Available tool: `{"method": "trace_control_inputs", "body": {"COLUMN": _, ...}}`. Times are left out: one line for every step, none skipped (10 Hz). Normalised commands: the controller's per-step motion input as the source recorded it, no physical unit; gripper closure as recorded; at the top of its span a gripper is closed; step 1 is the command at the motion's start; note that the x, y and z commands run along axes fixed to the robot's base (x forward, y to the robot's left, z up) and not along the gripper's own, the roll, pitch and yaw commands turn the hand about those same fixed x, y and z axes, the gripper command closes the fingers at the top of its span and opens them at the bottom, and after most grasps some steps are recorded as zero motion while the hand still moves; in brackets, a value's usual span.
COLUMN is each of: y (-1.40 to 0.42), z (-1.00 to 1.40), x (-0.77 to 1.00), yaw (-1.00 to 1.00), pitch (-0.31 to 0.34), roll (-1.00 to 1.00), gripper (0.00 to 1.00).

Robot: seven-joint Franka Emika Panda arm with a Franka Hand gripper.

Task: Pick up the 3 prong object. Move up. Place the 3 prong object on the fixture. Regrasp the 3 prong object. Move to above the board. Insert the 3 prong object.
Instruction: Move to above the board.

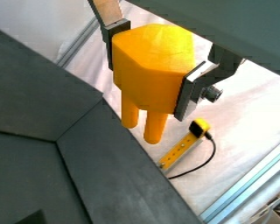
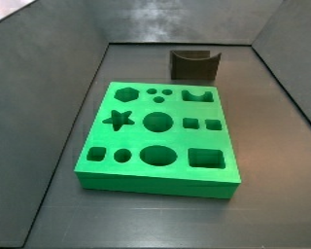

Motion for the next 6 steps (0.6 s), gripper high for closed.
{"method": "trace_control_inputs", "body": {"y": -0.03, "z": 0.85, "x": -0.05, "yaw": -0.03, "pitch": 0.189, "roll": -0.05, "gripper": 1.0}}
{"method": "trace_control_inputs", "body": {"y": -0.02, "z": 0.66, "x": -0.03, "yaw": 0.01, "pitch": 0.205, "roll": -0.06, "gripper": 1.0}}
{"method": "trace_control_inputs", "body": {"y": -0.02, "z": 0.42, "x": 0.0, "yaw": 0.07, "pitch": 0.218, "roll": -0.06, "gripper": 1.0}}
{"method": "trace_control_inputs", "body": {"y": -0.02, "z": 0.3, "x": 0.01, "yaw": 0.09, "pitch": 0.218, "roll": -0.06, "gripper": 1.0}}
{"method": "trace_control_inputs", "body": {"y": -0.02, "z": 0.08, "x": 0.03, "yaw": 0.14, "pitch": 0.213, "roll": -0.04, "gripper": 1.0}}
{"method": "trace_control_inputs", "body": {"y": -1.0, "z": -0.12, "x": -0.5, "yaw": -0.18, "pitch": -0.023, "roll": -1.0, "gripper": 1.0}}
